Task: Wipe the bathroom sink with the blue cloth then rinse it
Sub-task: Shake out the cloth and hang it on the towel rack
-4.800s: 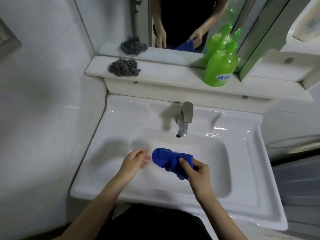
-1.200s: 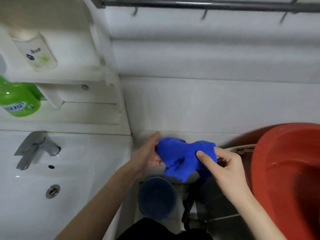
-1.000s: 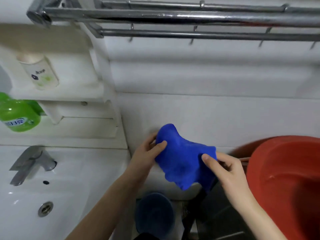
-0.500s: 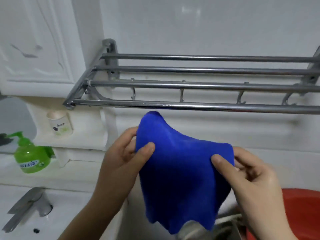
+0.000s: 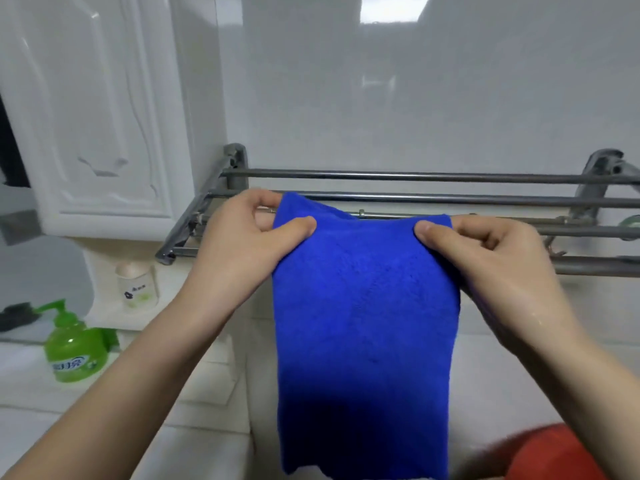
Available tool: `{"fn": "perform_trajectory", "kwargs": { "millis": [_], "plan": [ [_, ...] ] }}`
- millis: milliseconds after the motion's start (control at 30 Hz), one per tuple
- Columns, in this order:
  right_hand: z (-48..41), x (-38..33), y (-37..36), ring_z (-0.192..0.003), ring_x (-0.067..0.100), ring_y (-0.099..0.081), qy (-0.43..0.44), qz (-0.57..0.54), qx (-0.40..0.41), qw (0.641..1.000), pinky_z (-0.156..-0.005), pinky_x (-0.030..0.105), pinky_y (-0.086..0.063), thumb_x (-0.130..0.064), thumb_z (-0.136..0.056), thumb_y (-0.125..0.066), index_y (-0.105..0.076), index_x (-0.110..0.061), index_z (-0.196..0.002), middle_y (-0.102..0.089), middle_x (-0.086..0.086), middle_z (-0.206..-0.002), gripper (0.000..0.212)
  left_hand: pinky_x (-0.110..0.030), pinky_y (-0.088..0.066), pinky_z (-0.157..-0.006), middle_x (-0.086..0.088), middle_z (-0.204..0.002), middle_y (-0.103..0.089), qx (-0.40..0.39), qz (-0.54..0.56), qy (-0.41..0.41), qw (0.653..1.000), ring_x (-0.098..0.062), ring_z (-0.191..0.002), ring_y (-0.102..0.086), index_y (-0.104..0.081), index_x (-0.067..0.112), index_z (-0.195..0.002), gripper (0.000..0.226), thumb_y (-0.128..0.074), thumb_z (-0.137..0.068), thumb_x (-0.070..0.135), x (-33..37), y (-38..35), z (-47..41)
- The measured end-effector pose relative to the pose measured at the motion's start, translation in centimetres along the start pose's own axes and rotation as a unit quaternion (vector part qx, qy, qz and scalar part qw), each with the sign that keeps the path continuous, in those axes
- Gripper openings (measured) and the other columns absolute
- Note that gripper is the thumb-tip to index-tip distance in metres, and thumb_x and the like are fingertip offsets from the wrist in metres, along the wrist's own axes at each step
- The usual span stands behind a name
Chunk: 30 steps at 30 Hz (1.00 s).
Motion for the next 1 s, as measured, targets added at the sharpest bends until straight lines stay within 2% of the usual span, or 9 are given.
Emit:
{"fn": "perform_trajectory", "kwargs": {
  "millis": [100,200,333,433,567,733,800,900,1000],
  "plan": [
    [-0.1,0.0,0.2,-0.053,0.010,-0.045,0.001,0.048,0.014,0.999,-0.056,0.025,-0.037,-0.028,-0.081,-0.072,-0.073,-0.012,-0.068,-0.056,0.007,-0.051,0.021,-0.006,-0.040,-0.046,0.008,-0.072,-0.068,0.040,-0.093,-0.011,0.995,0.006,-0.059,-0.061,-0.054,0.024,-0.101,0.036,-0.077,-0.074,0.031,0.3,0.5,-0.4],
    [-0.7,-1.0,0.2,-0.059,0.015,-0.040,0.023,0.148,0.006,0.989,-0.058,0.028,-0.035,-0.032,-0.077,-0.071,-0.067,0.002,-0.075,-0.059,0.030,-0.071,0.034,-0.007,-0.040,-0.049,0.003,-0.071,-0.062,0.039,-0.157,-0.051,0.986,-0.001,-0.055,-0.051,-0.056,0.022,-0.091,0.033,-0.080,-0.070,0.030,0.9,0.5,-1.2],
    [-1.2,-3.1,-0.2,-0.055,0.024,-0.049,0.089,0.323,0.018,0.942,-0.048,0.032,-0.041,-0.036,-0.077,-0.066,-0.061,-0.005,-0.066,-0.061,0.016,-0.065,0.033,-0.024,-0.039,-0.052,0.007,-0.072,-0.061,0.016,-0.247,-0.076,0.966,-0.006,-0.062,-0.054,-0.051,0.026,-0.090,0.029,-0.074,-0.072,0.029,1.6,0.0,-1.2],
    [-1.9,-3.3,-0.7,-0.051,0.022,-0.036,0.086,0.410,-0.003,0.908,-0.047,0.032,-0.030,-0.040,-0.075,-0.066,-0.043,-0.006,-0.061,-0.043,0.007,-0.053,0.043,-0.025,-0.032,-0.059,0.005,-0.093,-0.052,0.026,-0.329,-0.123,0.936,-0.018,-0.086,-0.050,-0.045,0.031,-0.094,0.036,-0.071,-0.070,0.034,2.0,0.0,-1.2],
    [-2.3,-1.5,-0.4,-0.062,0.015,-0.052,0.055,0.412,-0.037,0.909,-0.056,0.033,-0.042,-0.051,-0.077,-0.065,-0.049,-0.017,-0.078,-0.057,-0.007,-0.065,0.037,-0.024,-0.035,-0.063,0.011,-0.089,-0.053,-0.008,-0.268,-0.192,0.944,-0.011,-0.086,-0.049,-0.048,0.030,-0.086,0.029,-0.073,-0.072,0.030,1.8,-0.2,-1.3],
    [-1.0,-1.9,-0.5,-0.095,0.010,-0.049,0.200,0.403,-0.028,0.892,-0.074,0.028,-0.038,-0.050,-0.082,-0.060,-0.063,-0.037,-0.090,-0.054,-0.014,-0.101,0.016,-0.021,-0.040,-0.069,0.017,-0.083,-0.062,-0.037,-0.233,-0.241,0.941,-0.005,-0.086,-0.057,-0.061,0.030,-0.082,0.014,-0.067,-0.083,0.042,0.7,-0.2,-0.7],
    [-0.6,-2.2,-0.7,-0.095,0.011,-0.052,0.258,0.400,-0.031,0.879,-0.076,0.027,-0.039,-0.043,-0.087,-0.062,-0.065,-0.034,-0.087,-0.057,-0.014,-0.098,0.010,-0.017,-0.039,-0.073,0.018,-0.086,-0.055,-0.018,-0.233,-0.275,0.933,-0.002,-0.088,-0.052,-0.057,0.027,-0.084,0.015,-0.067,-0.083,0.038,0.9,0.0,-0.3],
    [-0.5,-1.7,-0.9,-0.083,0.006,-0.057,0.280,0.368,-0.071,0.884,-0.071,0.028,-0.045,-0.036,-0.092,-0.057,-0.069,-0.031,-0.082,-0.066,-0.018,-0.081,0.016,-0.028,-0.042,-0.077,0.012,-0.079,-0.061,-0.047,-0.244,-0.288,0.925,-0.007,-0.082,-0.053,-0.064,0.025,-0.079,0.018,-0.059,-0.087,0.041,0.8,-0.5,-0.4],
    [-0.6,-1.3,-0.7,-0.085,0.005,-0.059,0.268,0.346,-0.102,0.893,-0.072,0.018,-0.045,-0.049,-0.090,-0.049,-0.070,-0.032,-0.085,-0.066,-0.018,-0.081,0.027,-0.034,-0.043,-0.078,0.006,-0.073,-0.063,-0.088,-0.271,-0.276,0.918,-0.013,-0.079,-0.054,-0.068,0.024,-0.077,0.042,-0.040,-0.090,0.052,0.1,-0.6,-0.6]
  ]
}}
Point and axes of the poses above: each hand's wrist, its own z-axis away from the middle knuckle, its own y-axis out of the back of the hand, x = y × z, the point moved 6 cm from there along -z, towards the middle knuckle
